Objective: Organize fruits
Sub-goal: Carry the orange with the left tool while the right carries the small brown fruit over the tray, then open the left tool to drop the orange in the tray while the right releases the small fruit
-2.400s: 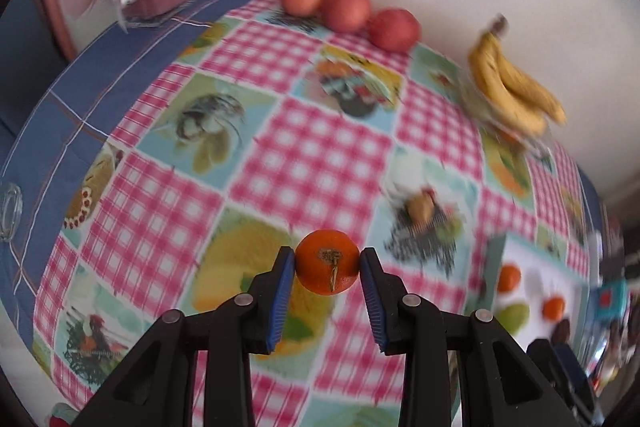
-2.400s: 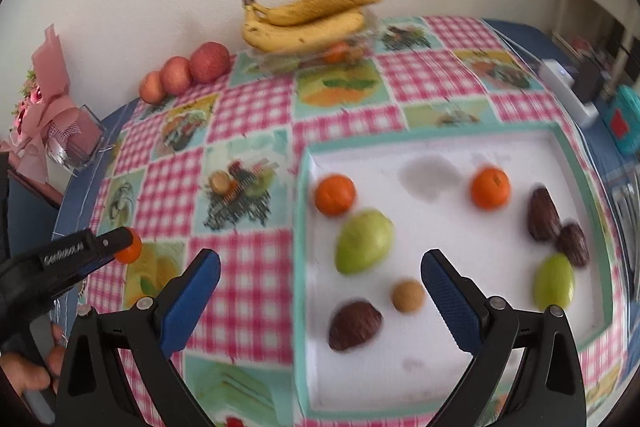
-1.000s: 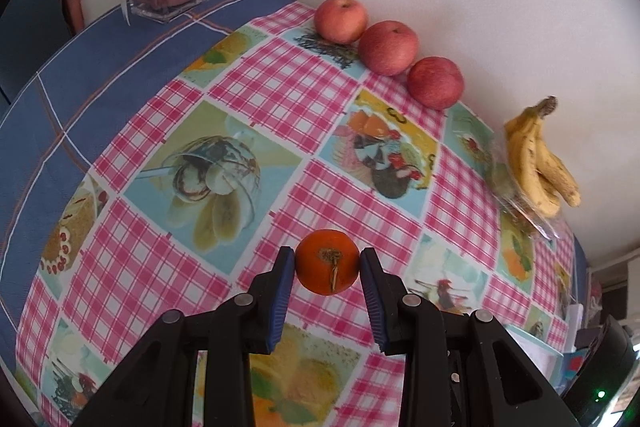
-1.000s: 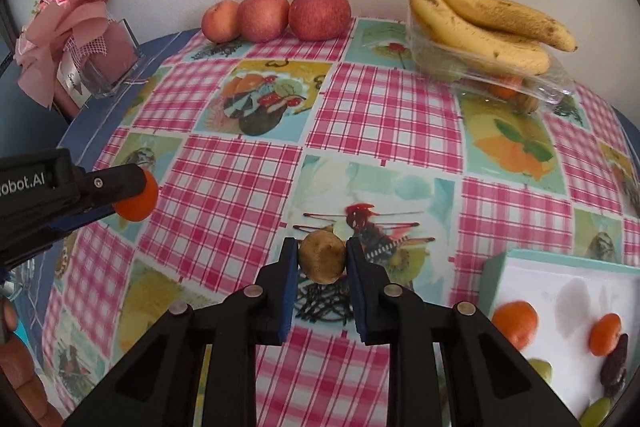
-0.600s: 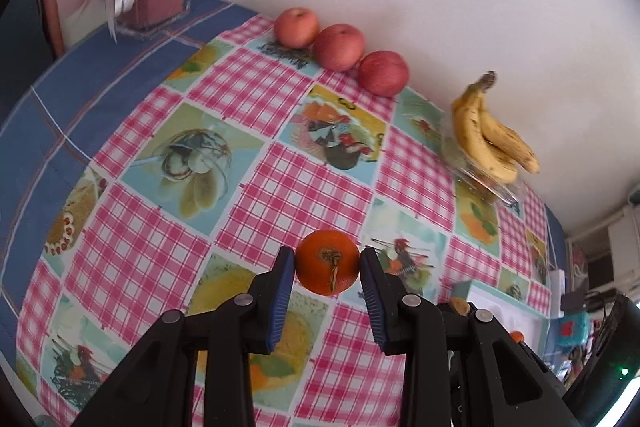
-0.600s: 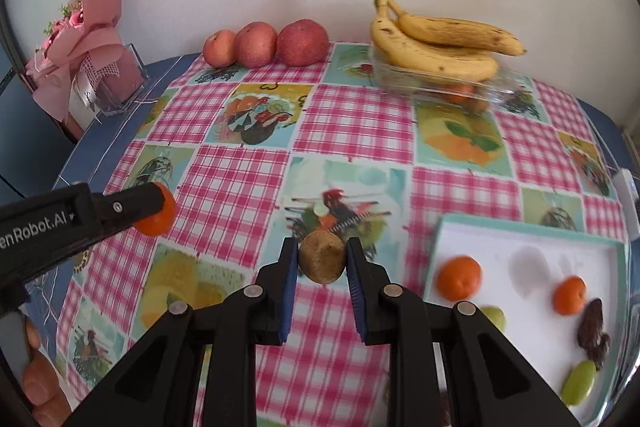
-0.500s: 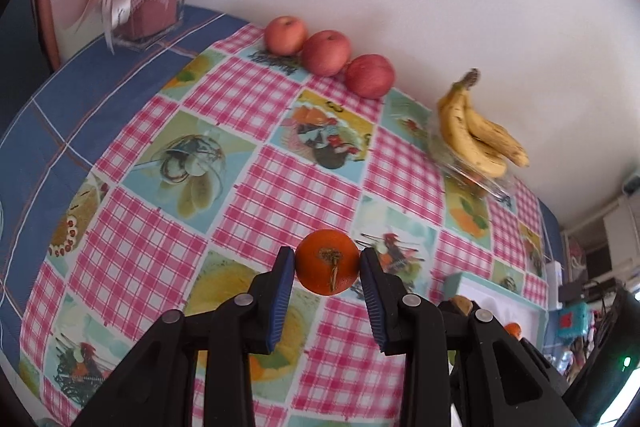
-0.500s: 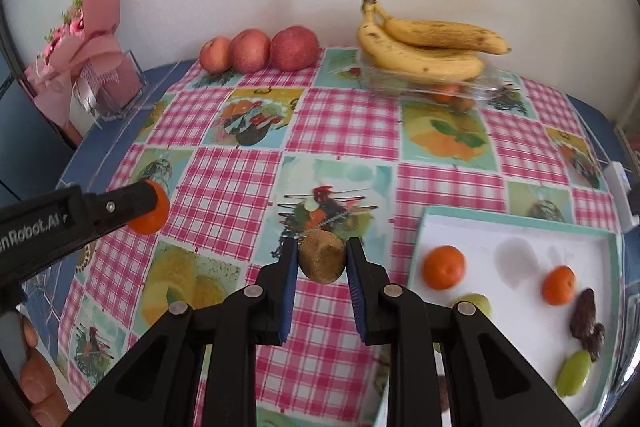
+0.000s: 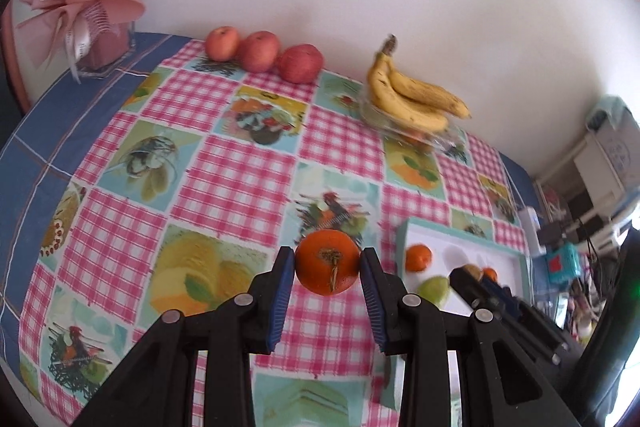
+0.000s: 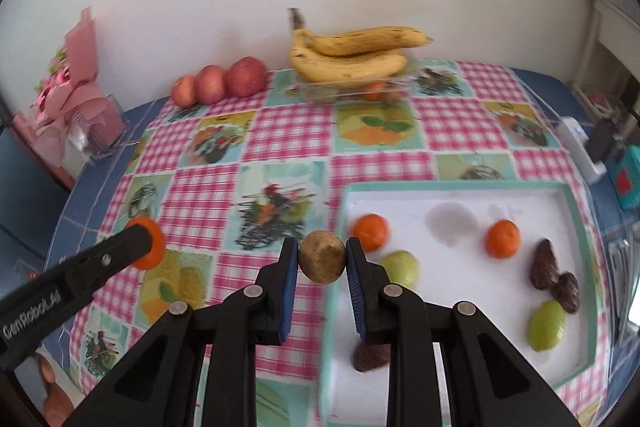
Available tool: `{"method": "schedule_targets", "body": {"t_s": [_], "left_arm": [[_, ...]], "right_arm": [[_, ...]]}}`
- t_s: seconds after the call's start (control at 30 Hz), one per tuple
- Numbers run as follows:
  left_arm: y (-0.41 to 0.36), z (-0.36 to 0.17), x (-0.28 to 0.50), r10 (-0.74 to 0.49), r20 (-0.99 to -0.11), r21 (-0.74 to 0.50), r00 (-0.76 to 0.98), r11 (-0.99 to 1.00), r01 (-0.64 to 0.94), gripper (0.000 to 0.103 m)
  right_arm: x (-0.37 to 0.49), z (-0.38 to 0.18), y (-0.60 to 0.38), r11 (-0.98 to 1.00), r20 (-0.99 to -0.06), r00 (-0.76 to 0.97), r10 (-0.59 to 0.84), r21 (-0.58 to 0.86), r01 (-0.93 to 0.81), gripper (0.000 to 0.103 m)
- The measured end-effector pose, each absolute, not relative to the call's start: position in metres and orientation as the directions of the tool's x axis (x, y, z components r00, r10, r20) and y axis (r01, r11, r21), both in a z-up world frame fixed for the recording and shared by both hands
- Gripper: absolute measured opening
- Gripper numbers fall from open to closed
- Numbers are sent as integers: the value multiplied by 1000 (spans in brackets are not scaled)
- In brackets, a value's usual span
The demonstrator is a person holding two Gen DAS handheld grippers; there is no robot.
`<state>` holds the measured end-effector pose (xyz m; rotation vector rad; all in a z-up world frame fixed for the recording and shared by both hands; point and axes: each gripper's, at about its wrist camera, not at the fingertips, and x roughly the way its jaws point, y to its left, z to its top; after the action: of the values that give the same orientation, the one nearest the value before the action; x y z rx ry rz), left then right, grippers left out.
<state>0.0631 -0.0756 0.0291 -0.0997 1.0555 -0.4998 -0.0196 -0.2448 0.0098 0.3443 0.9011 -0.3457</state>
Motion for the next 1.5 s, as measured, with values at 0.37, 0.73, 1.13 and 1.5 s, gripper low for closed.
{"method": "schedule_targets", "body": {"t_s": [0.37, 0.73, 1.13, 1.5], "left_arm": [[-145, -7, 13, -508, -851, -381, 131, 770, 512, 36], [-197, -49, -37, -391, -920, -311, -19, 699, 644, 36], [-204, -73, -38, -329, -944, -273, -35, 716, 643, 36], [-206, -74, -38, -322, -946, -272, -46, 706, 654, 38]], "right_arm": [[-86, -10, -319, 738, -856, 463, -231, 156, 656, 25], [-103, -62, -345, 669, -931, 334, -145, 157, 726, 25], [-106, -79, -348, 651, -948, 295, -120, 149, 744, 25], [-106, -79, -348, 656, -947, 293, -132, 138, 742, 26]]}}
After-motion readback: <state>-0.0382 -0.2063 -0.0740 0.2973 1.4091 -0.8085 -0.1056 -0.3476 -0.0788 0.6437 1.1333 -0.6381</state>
